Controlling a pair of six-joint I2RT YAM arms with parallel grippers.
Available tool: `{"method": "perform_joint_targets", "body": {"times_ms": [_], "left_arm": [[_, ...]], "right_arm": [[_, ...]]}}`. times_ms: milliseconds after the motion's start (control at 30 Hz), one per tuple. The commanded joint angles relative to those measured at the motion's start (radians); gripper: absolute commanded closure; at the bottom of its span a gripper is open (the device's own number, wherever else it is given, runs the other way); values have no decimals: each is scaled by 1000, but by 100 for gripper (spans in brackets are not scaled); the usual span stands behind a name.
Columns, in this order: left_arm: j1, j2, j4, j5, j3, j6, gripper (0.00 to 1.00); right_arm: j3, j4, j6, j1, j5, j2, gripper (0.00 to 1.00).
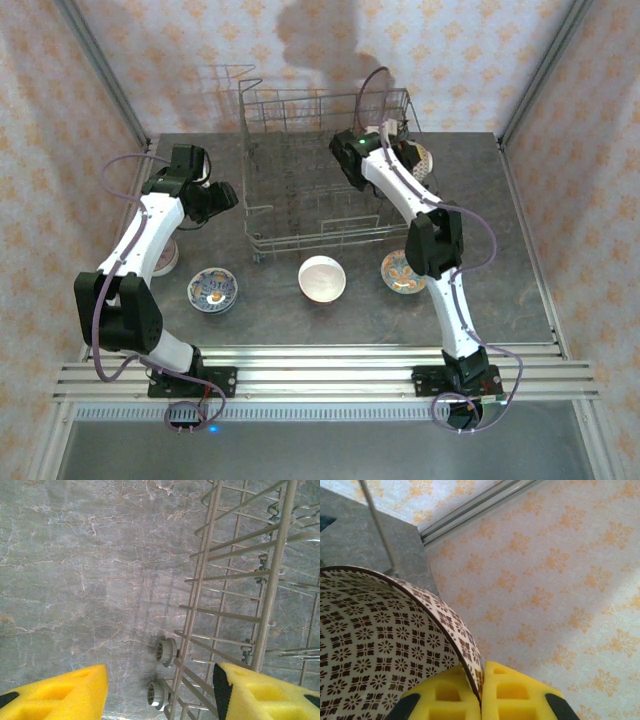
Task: Load the bowls into the dish rack
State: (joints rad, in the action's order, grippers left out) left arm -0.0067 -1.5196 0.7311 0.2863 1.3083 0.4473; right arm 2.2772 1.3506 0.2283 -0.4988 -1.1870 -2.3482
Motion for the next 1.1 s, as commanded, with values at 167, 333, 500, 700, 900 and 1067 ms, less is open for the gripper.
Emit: {"method": "perform_joint_targets", "body": {"times_ms": [167,333,500,700,900,1067], "left_arm": [[2,30,34,-9,16,-23,41],[2,39,31,-9,11,-21,41],[2,54,31,-11,-2,-19,41],[3,68,30,-11,-12,-15,41],[2,81,25,-14,-16,-6,41],[3,90,22,-12,-18,5,41]], "right_arm": [[56,63,45,-9,-116,-38,100],[64,80,38,-17,-111,-60,100],[58,101,43,-34,-97,-69,100],[51,132,45,-46,-35,-82,100],[61,173,73,-46,17,-102,95],[74,174,60,-48,91,-97,87]]}}
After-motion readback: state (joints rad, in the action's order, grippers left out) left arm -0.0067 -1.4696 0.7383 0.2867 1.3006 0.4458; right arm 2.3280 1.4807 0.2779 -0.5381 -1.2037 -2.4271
